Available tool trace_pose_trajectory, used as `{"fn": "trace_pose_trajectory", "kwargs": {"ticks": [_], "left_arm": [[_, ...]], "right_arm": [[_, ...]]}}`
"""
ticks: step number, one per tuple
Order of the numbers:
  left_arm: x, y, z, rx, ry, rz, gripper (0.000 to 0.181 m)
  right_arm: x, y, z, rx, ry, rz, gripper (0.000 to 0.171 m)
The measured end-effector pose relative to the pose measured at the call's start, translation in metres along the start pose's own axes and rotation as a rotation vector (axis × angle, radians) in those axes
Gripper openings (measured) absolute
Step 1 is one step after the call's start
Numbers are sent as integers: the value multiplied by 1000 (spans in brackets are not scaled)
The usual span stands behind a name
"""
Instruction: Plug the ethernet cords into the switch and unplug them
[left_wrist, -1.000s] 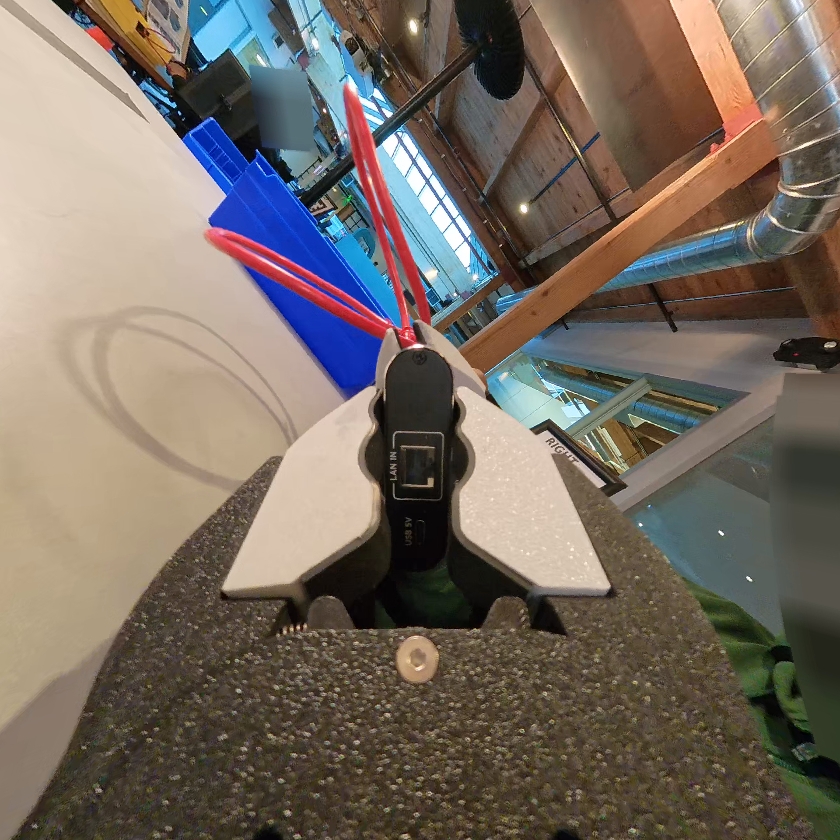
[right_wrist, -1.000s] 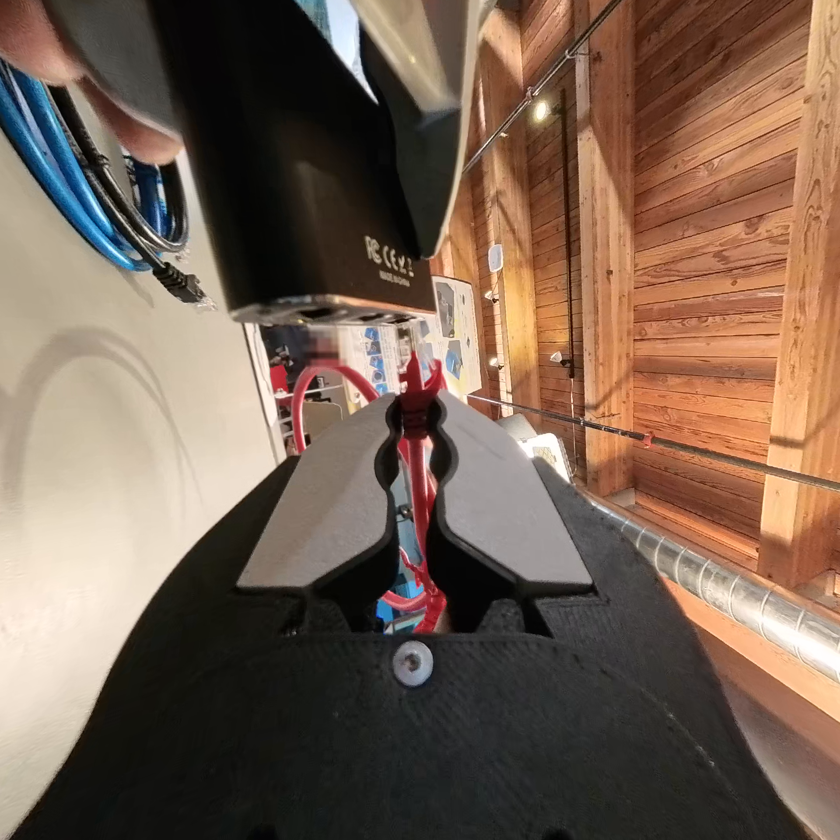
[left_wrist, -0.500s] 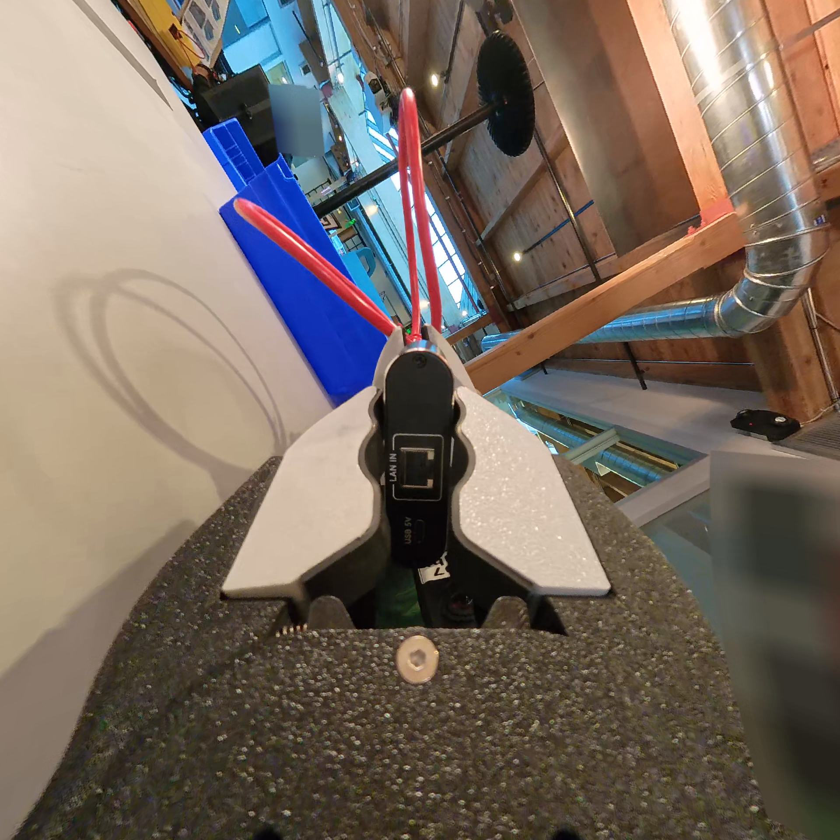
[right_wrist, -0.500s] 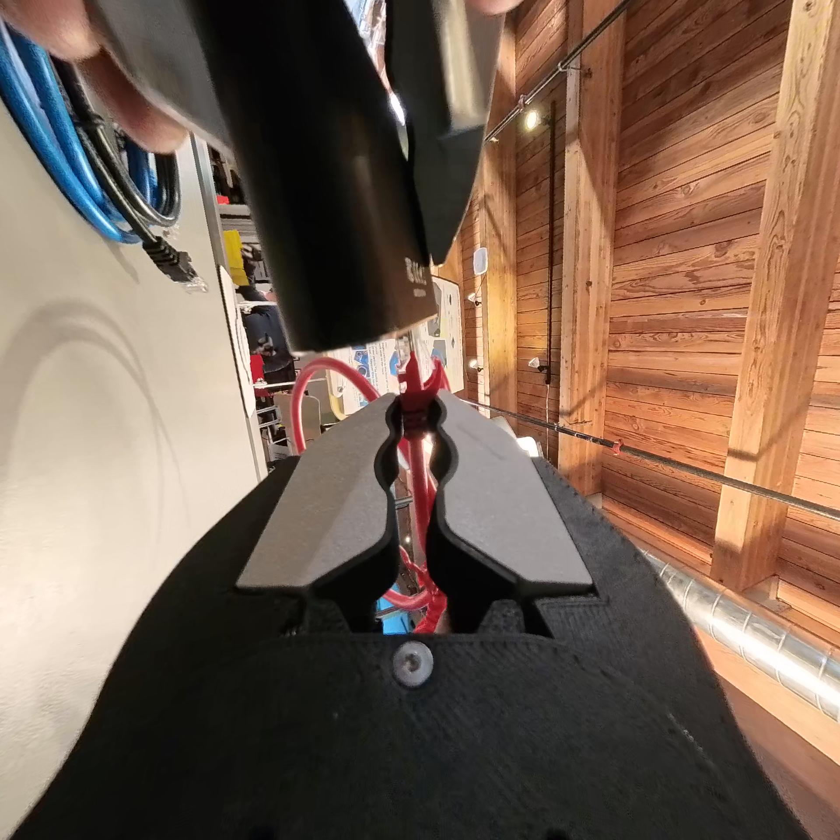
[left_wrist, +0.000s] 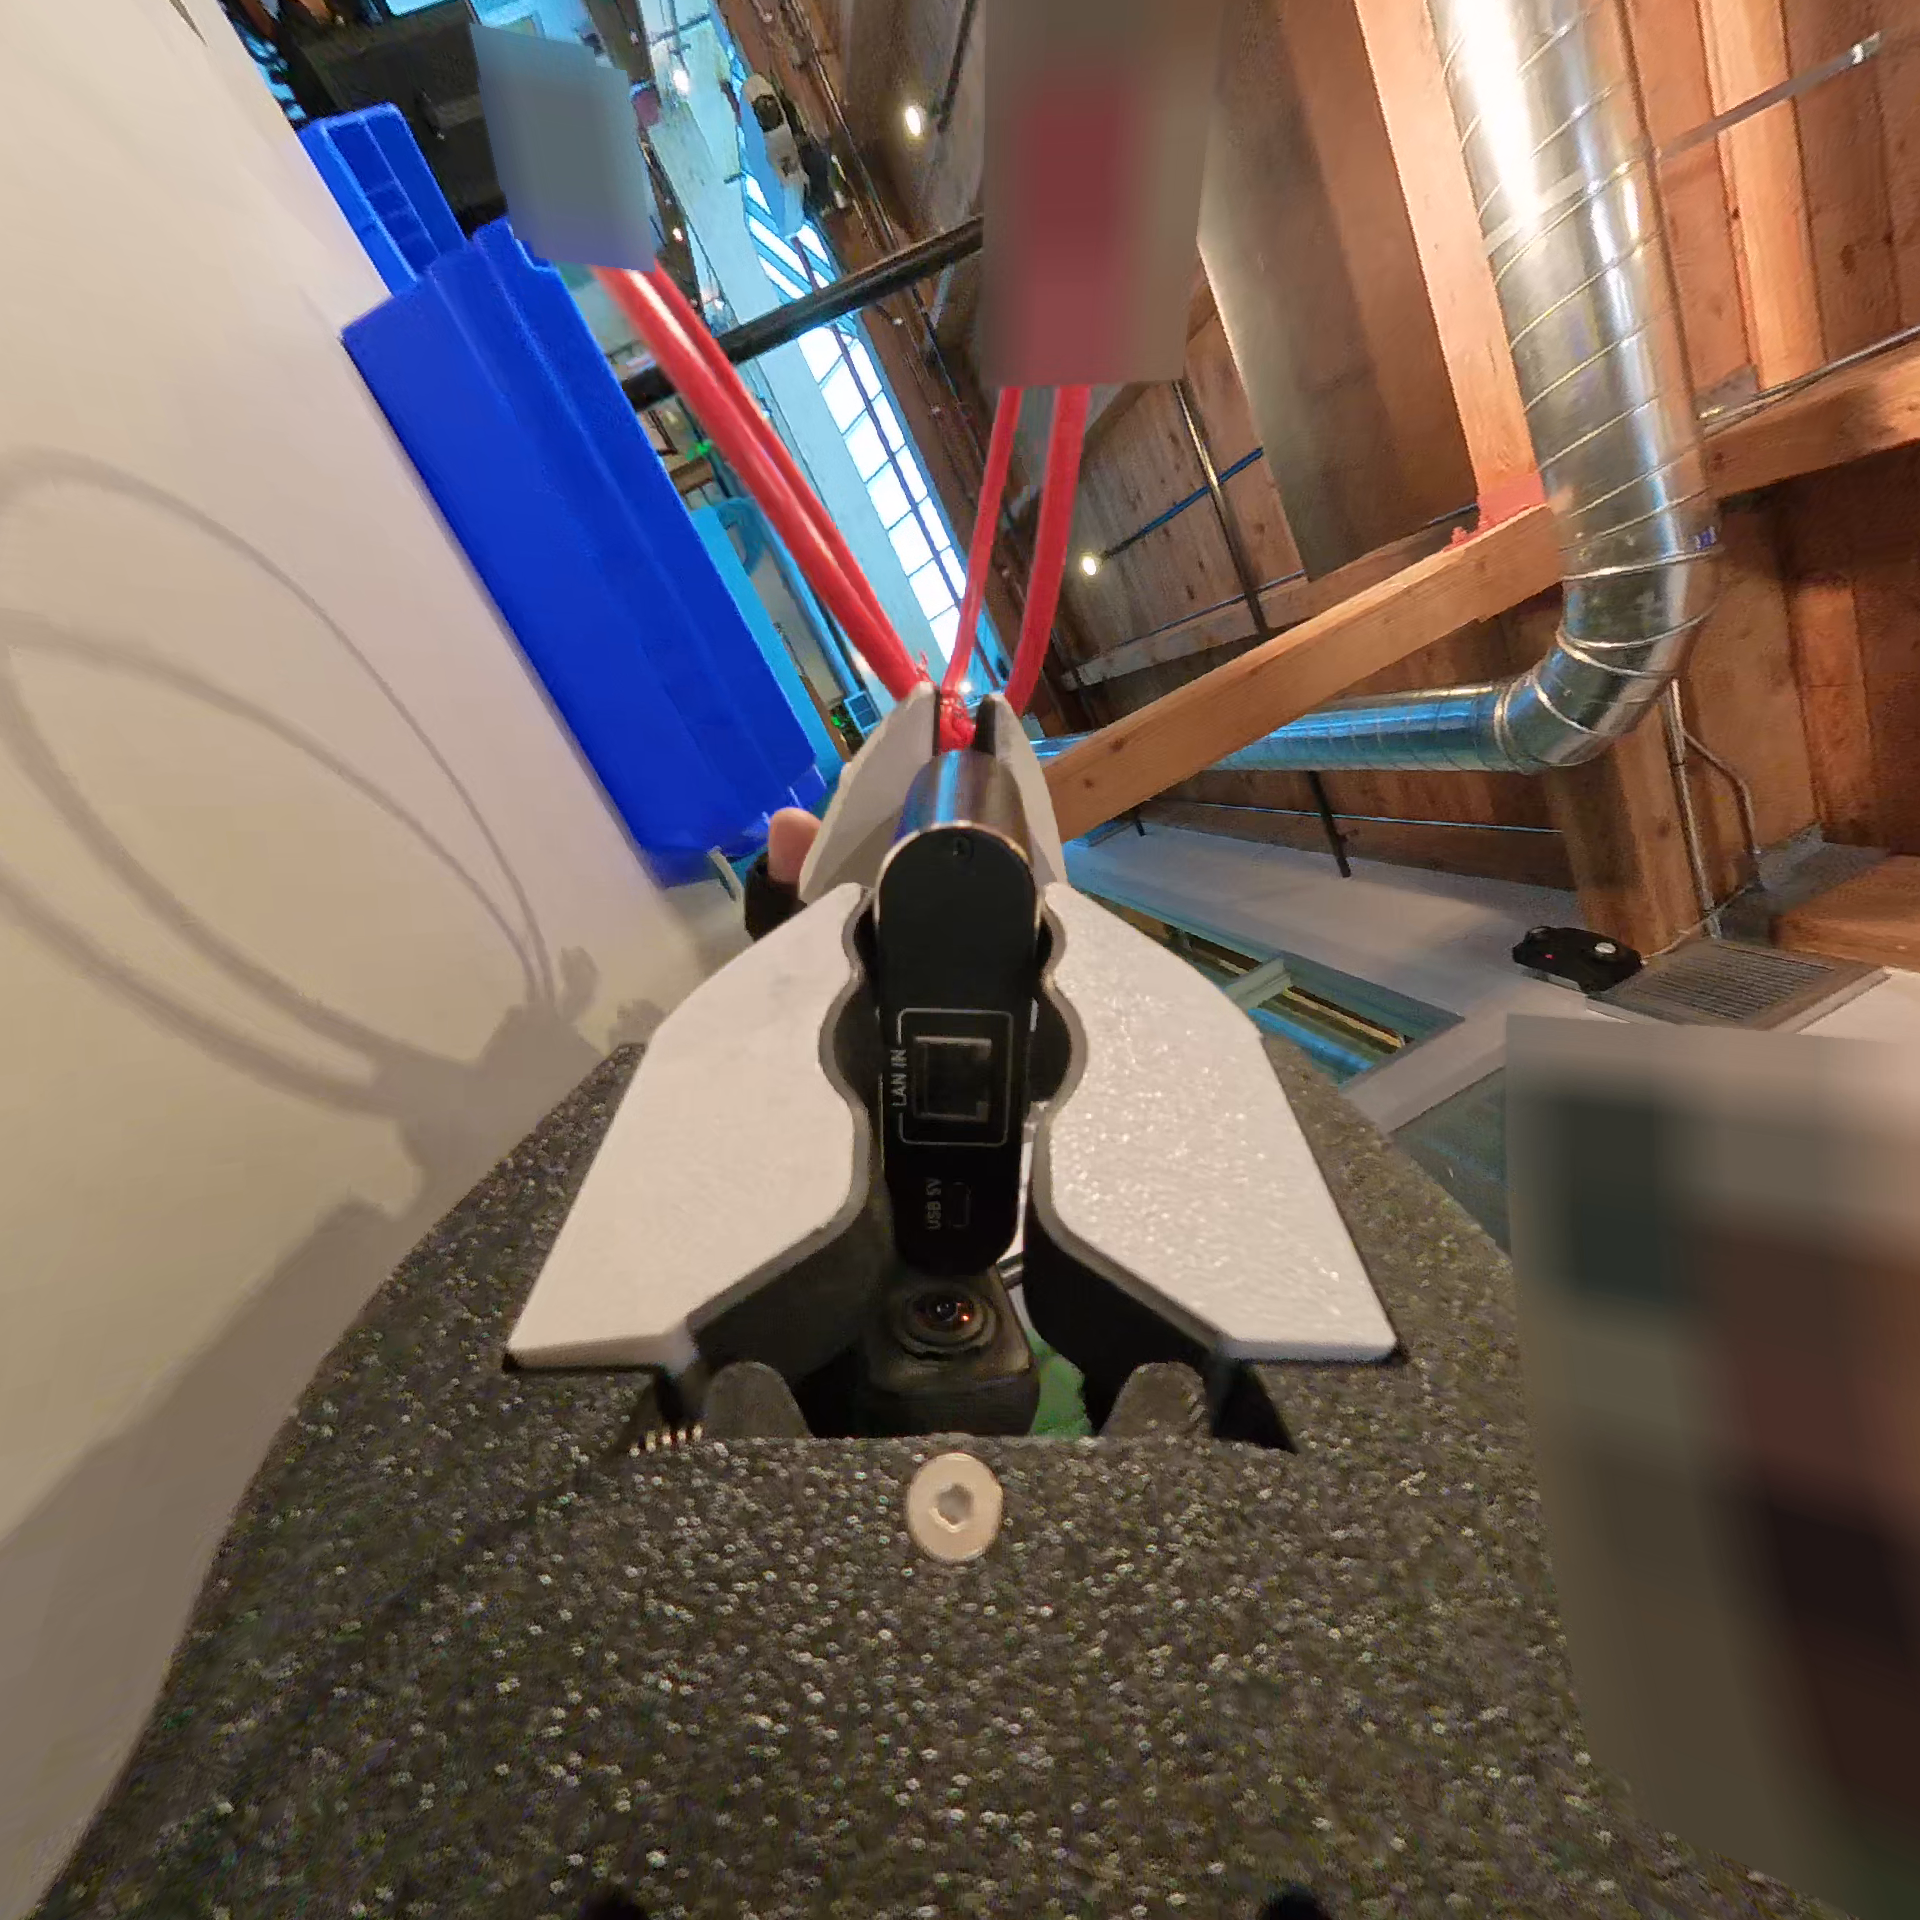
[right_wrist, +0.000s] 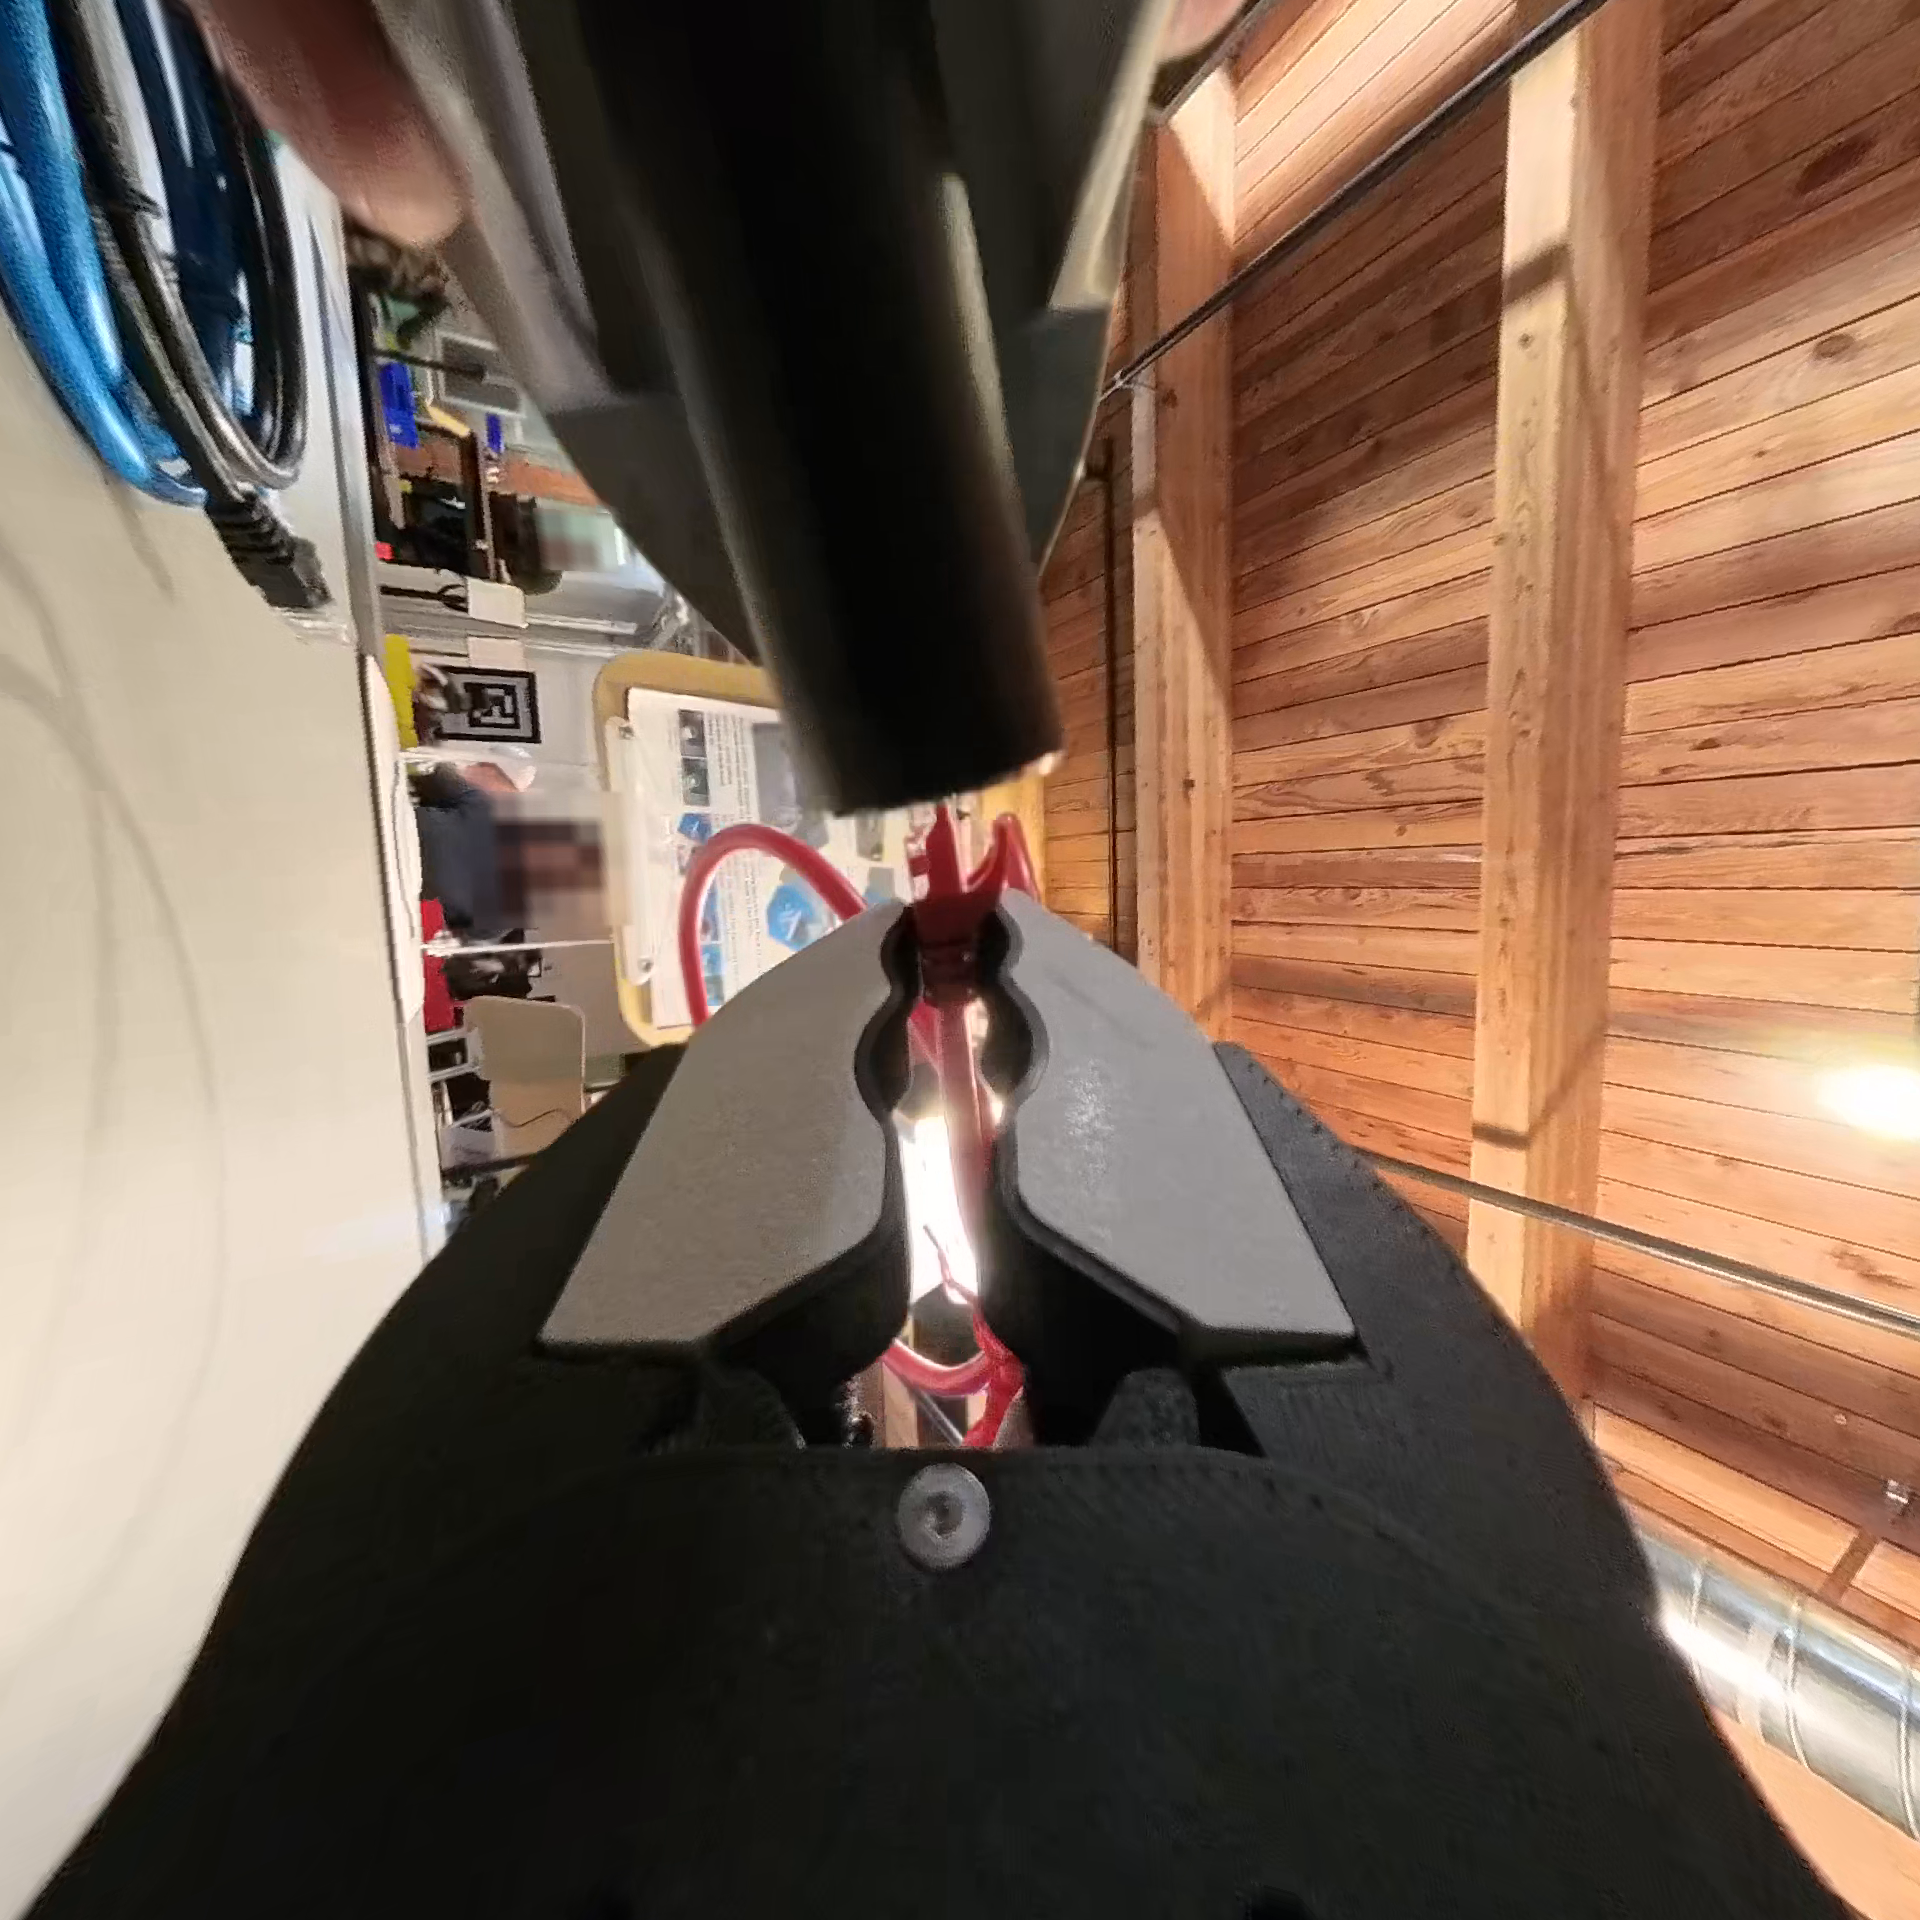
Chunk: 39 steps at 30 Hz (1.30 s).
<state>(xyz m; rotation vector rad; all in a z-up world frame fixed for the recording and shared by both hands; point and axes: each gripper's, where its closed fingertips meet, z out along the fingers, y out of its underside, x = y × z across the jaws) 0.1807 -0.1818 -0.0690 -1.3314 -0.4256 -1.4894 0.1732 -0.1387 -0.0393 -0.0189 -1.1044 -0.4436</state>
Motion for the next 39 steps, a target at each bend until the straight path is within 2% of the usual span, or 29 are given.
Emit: {"fn": "trace_pose_trajectory", "kwargs": {"ticks": [7,14,22,32,39], "left_arm": [[-3,16,6,-68,-14,28,26],[-5,34,17,-143,-49,85,27],[-6,34,17,-128,-72,95,26],[-1,9,7,-31,-80,150,26],[9,-31,-25,115,-52,135,26]], "right_arm": [[-2,-3,-10,93,-21,-9,9],[-2,2,-13,105,-98,6,10],[-7,-2,-14,103,-148,52,9],[-5,-7,-8,85,-123,221,14],[-2,-16,-9,109,-180,328,16]]}}
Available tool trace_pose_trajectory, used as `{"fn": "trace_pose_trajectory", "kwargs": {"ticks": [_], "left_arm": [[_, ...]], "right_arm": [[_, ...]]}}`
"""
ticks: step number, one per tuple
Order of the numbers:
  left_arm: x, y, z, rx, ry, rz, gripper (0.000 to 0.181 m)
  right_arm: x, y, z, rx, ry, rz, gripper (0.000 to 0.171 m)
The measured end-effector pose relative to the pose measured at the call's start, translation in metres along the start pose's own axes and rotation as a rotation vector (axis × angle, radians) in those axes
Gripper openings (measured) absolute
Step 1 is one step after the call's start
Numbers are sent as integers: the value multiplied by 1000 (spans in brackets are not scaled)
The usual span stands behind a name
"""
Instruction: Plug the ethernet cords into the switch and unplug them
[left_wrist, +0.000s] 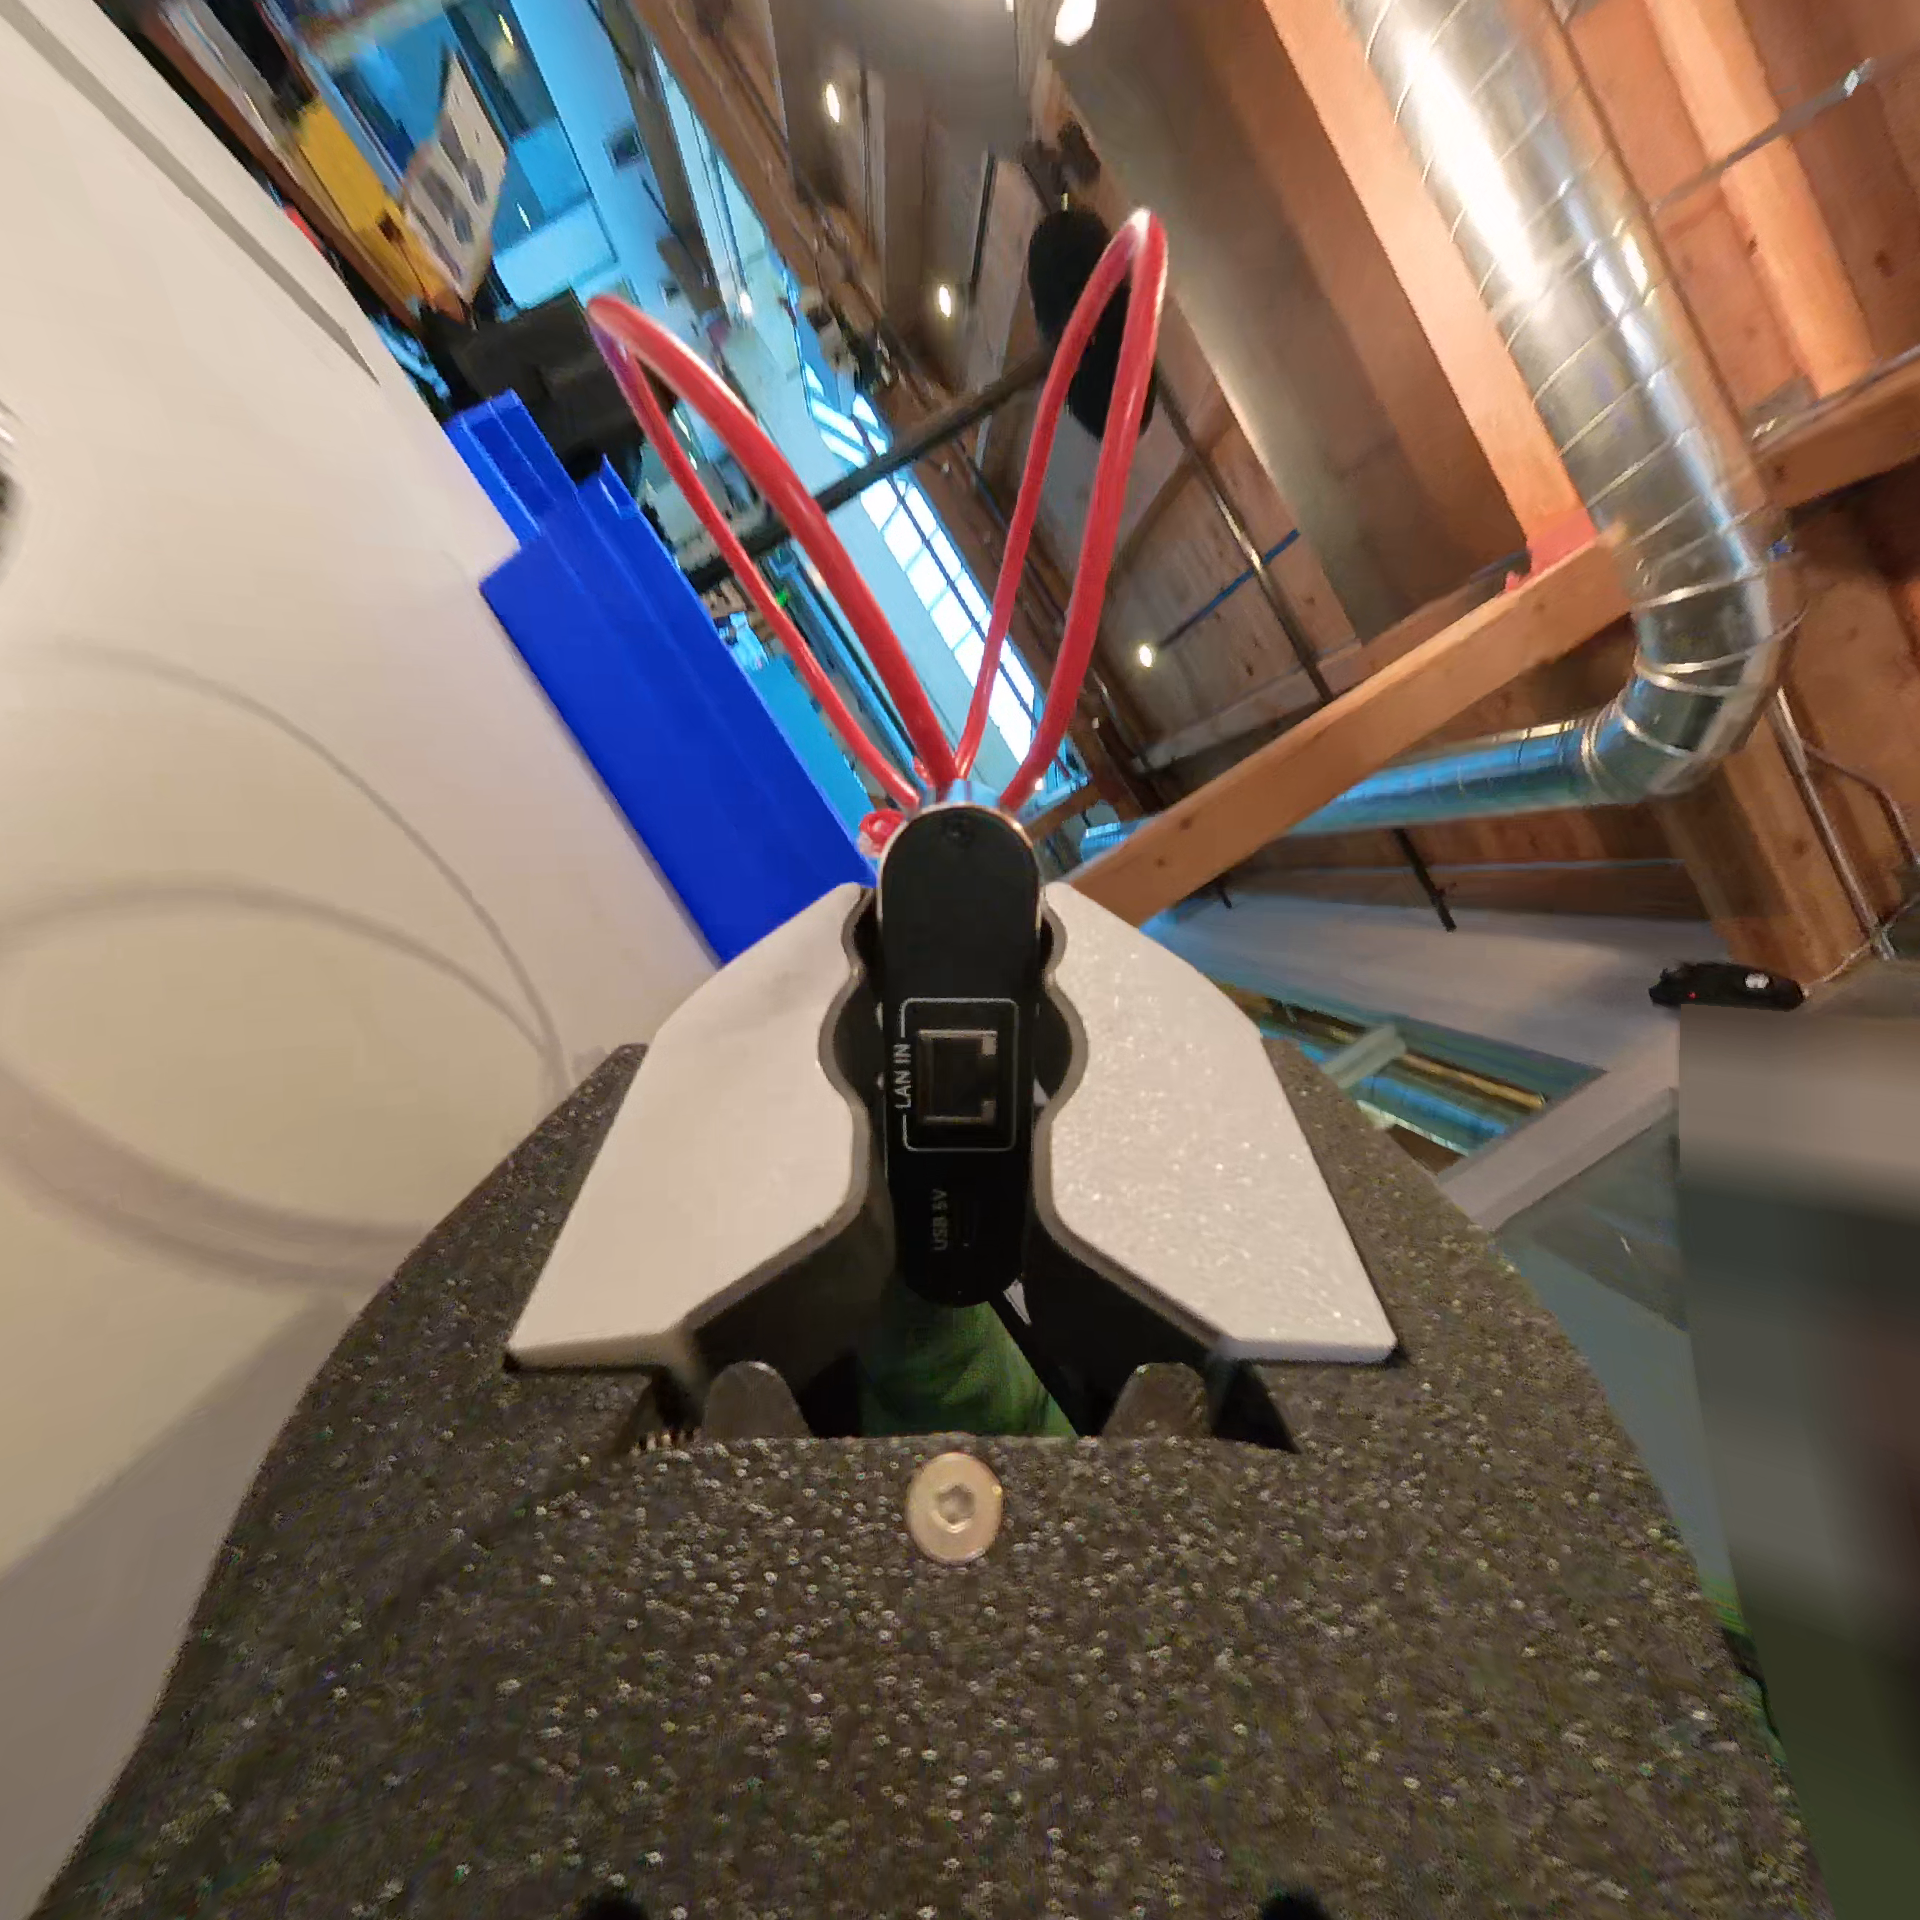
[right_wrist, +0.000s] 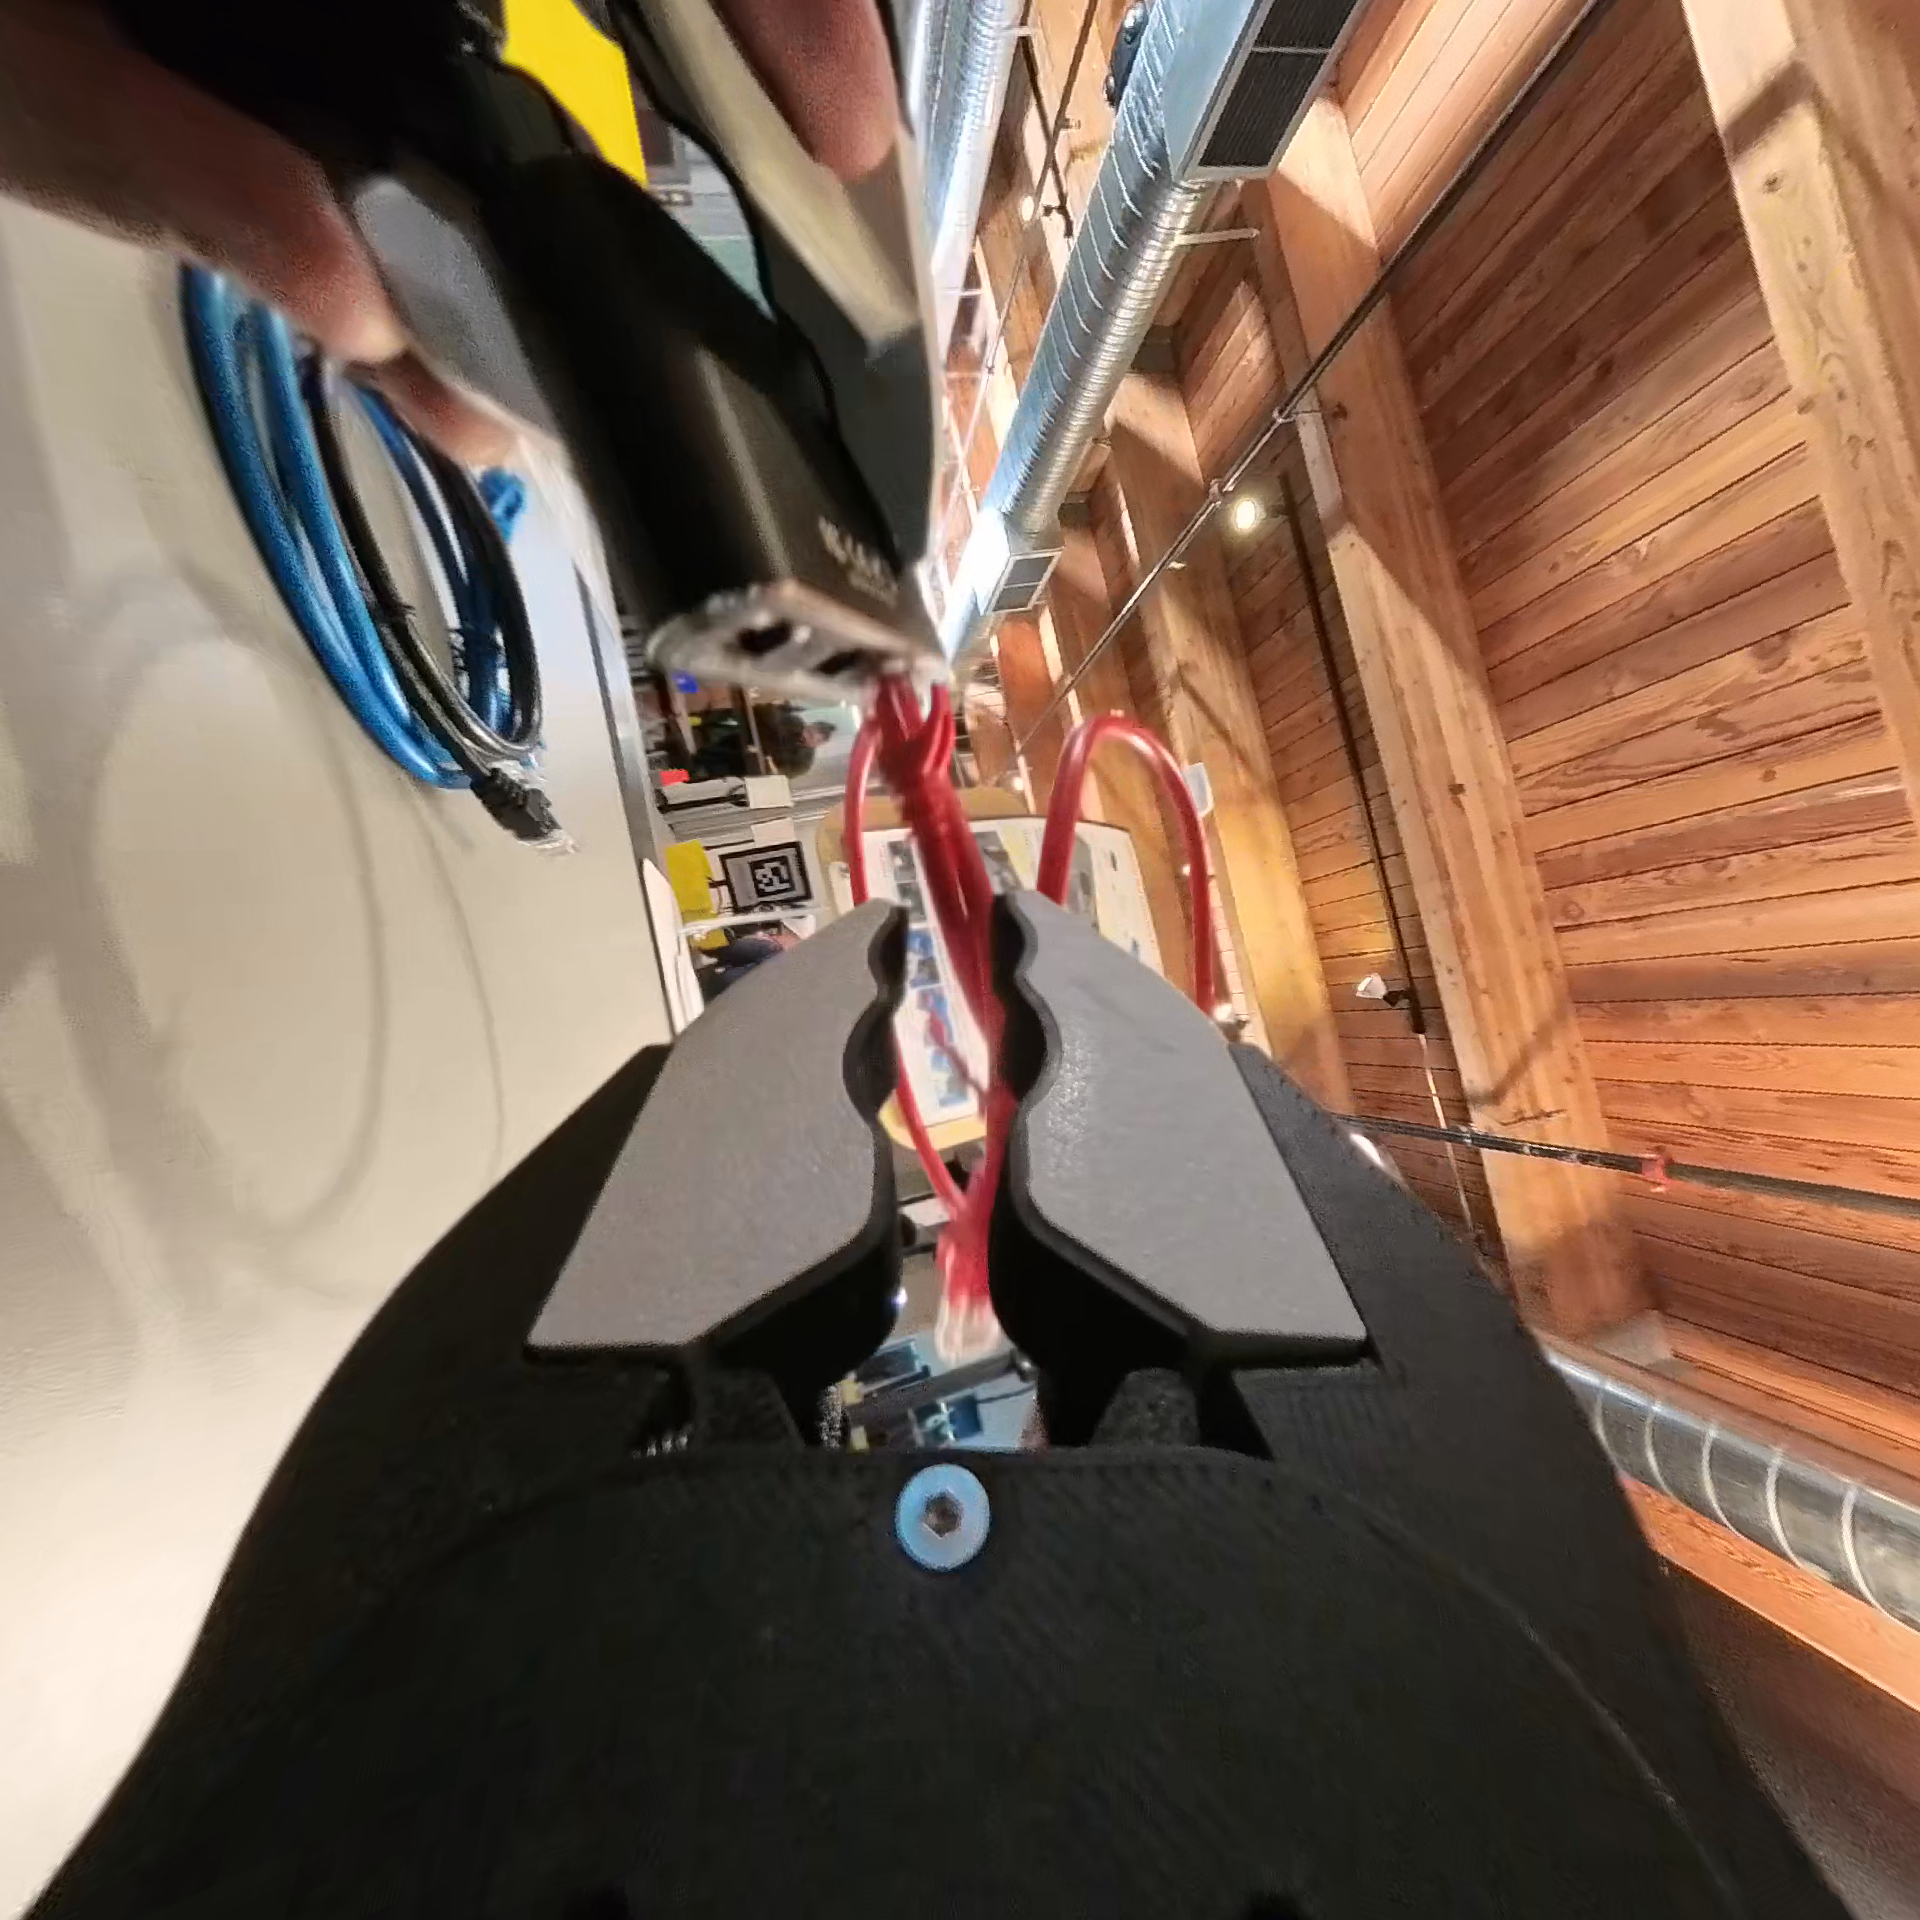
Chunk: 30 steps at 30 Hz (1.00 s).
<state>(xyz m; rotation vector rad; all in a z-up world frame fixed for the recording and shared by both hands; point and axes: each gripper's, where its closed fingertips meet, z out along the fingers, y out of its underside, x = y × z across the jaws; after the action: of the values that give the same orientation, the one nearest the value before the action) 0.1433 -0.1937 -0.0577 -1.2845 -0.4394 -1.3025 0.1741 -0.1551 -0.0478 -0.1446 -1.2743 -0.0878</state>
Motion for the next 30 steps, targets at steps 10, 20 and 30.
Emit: {"fn": "trace_pose_trajectory", "kwargs": {"ticks": [10,20,30], "left_arm": [[-2,-54,-40,254,-83,56,26],[-21,-2,3,136,-112,-12,26],[-15,-62,-50,15,-415,530,35]], "right_arm": [[-24,-42,3,79,-73,38,27],[-43,-39,10,-6,-55,-108,30],[-39,31,13,-234,-139,-18,25]]}}
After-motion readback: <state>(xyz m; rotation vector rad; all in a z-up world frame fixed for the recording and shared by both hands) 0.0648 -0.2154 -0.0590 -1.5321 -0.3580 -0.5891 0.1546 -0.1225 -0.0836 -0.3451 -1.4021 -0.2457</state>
